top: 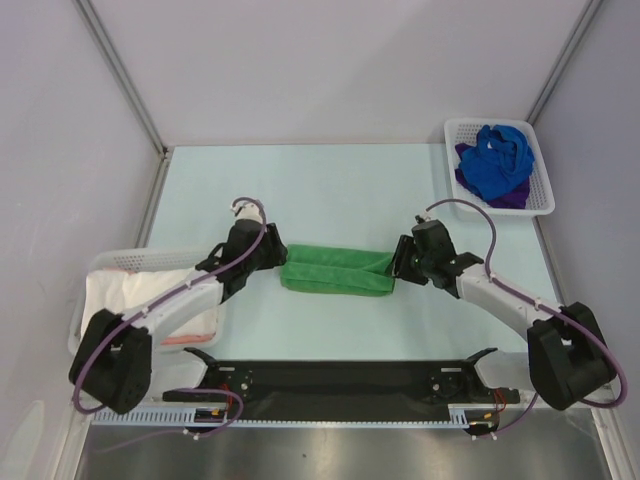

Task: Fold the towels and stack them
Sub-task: Fold the towel

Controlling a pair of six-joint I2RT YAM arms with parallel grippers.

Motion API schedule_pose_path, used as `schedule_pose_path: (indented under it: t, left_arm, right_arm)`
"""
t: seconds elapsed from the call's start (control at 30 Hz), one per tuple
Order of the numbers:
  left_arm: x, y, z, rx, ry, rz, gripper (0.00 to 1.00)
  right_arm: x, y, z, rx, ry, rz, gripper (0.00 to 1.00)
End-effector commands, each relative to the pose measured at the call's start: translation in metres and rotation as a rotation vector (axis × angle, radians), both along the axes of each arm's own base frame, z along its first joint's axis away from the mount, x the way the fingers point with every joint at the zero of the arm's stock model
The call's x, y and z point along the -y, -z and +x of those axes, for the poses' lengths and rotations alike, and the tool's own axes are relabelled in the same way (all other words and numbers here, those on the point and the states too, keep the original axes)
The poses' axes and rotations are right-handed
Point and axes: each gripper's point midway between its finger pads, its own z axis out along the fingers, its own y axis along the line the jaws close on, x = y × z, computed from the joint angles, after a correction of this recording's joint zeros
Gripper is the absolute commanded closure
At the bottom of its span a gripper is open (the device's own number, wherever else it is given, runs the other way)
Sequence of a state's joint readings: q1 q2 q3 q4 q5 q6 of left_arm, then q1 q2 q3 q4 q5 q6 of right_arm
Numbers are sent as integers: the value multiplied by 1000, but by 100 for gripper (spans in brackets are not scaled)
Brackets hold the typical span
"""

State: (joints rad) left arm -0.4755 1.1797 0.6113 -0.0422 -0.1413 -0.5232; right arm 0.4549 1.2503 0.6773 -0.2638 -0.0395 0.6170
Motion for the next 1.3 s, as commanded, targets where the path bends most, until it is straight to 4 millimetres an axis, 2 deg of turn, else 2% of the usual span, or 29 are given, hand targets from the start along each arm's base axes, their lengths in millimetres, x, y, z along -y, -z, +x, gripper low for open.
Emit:
schedule_pose_path:
  t: [0.0,0.07,0.17,0.27,0.4,0.43,0.53,0.67,0.73,0.77,0.8,0.87,0.93,1.03,1.27]
  left_arm:
    - [-2,8,18,-41,-39,65,44]
    - [6,21,22,-75,-15,64,50]
    - [17,29,18,-95,39,32,56]
    - [11,43,1,-124,55,42,62]
    - [6,41,-14,-108,69,27,65]
    - [6,35,-16,-90,73,19,65]
    - [4,36,-21,-89,77,17,62]
    - [3,31,-8,-80,49,28,53]
    - [5,21,8,-57,32,27,51]
    - [5,29,12,-85,28,44,51]
    - [8,22,23,-76,30,36,51]
    - [4,29,33,-100,18,48,51]
    - [5,37,43,-126,22,37,53]
    - [8,46,48,-154,35,13,53]
    - [24,45,62,-138,86,-38,54]
  right_arm:
    - [-3,-7,22,42,39,-25,51]
    - [-9,-2,22,35,22,-43,53]
    - [-15,0,20,33,4,-51,56]
    - [-18,1,11,33,-24,-47,65]
    - [-20,1,-2,30,-53,-37,73]
    - [-20,-2,-6,41,-62,-35,73]
    - [-15,-3,-11,44,-55,-40,70]
    - [-1,-11,5,68,-5,-69,66]
    - [3,-19,20,90,18,-83,62]
    - [10,-19,27,90,43,-99,61]
    - [9,-21,34,89,40,-102,58]
    - [10,-21,43,91,48,-102,55]
    - [7,-18,50,78,44,-104,54]
    - [1,-12,60,70,39,-90,52]
    - [-7,7,63,23,26,-77,54]
